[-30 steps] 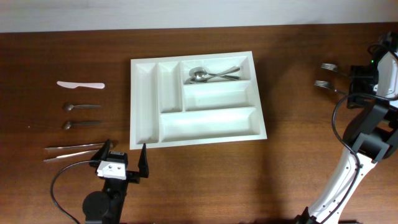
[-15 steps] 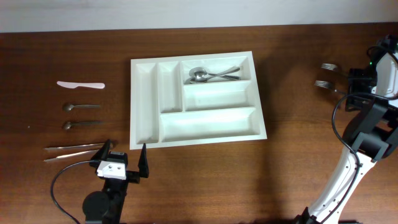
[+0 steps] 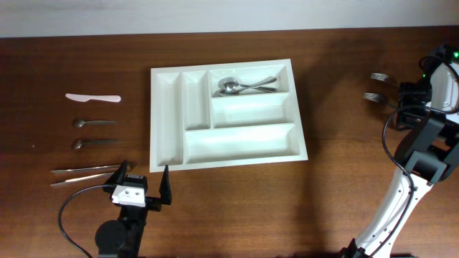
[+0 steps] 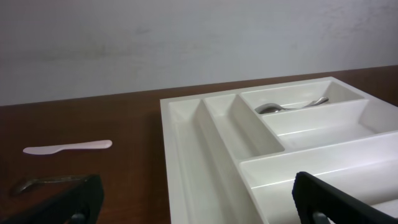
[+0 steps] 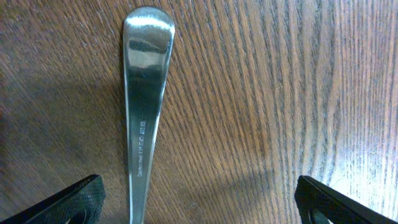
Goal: Pack container
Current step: 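Move the right gripper back over the forks and descend, then close the right gripper on the upper silver fork's handle and lift, then carry the fork left over the tray's upper right compartment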
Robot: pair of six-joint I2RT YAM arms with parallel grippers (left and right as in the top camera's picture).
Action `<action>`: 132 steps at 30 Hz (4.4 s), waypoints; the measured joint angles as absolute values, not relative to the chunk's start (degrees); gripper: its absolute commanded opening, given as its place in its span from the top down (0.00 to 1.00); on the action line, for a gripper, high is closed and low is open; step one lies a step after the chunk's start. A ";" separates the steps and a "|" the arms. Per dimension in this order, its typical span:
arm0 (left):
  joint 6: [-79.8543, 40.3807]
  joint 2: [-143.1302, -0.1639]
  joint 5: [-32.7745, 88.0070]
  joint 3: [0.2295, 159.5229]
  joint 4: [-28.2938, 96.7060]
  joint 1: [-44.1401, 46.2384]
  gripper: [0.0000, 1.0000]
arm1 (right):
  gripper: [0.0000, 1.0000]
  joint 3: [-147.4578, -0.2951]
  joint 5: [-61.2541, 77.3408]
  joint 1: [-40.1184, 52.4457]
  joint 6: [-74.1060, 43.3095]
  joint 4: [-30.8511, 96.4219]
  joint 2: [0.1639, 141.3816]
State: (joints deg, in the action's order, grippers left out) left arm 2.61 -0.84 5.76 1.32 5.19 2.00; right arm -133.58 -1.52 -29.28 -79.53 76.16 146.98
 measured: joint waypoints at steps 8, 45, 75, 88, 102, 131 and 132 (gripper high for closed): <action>2.61 -0.84 5.76 1.32 5.19 2.00 0.01 | 0.01 -133.58 -0.89 -29.28 -80.90 76.01 147.50; 2.61 -0.84 5.74 1.32 5.19 2.00 0.01 | 0.49 -133.60 1.41 -29.45 -85.54 75.50 148.46; 2.61 -0.84 5.76 1.32 5.19 2.00 0.01 | 0.96 -134.61 2.22 -29.50 -84.33 75.77 148.86; 2.61 -0.84 5.74 1.32 5.19 2.00 0.01 | 0.96 -157.53 3.73 -28.47 -74.30 82.39 150.45; 2.61 -0.84 5.76 1.32 5.19 2.00 0.01 | 0.96 -168.92 10.79 -8.97 -79.11 94.32 150.41; 2.61 -0.84 5.76 1.32 5.19 2.00 0.01 | 0.94 -168.94 11.20 22.00 -95.15 96.99 150.41; 2.61 -0.84 5.76 1.32 5.19 2.00 0.01 | 0.94 -168.94 10.41 21.82 -96.03 96.99 150.41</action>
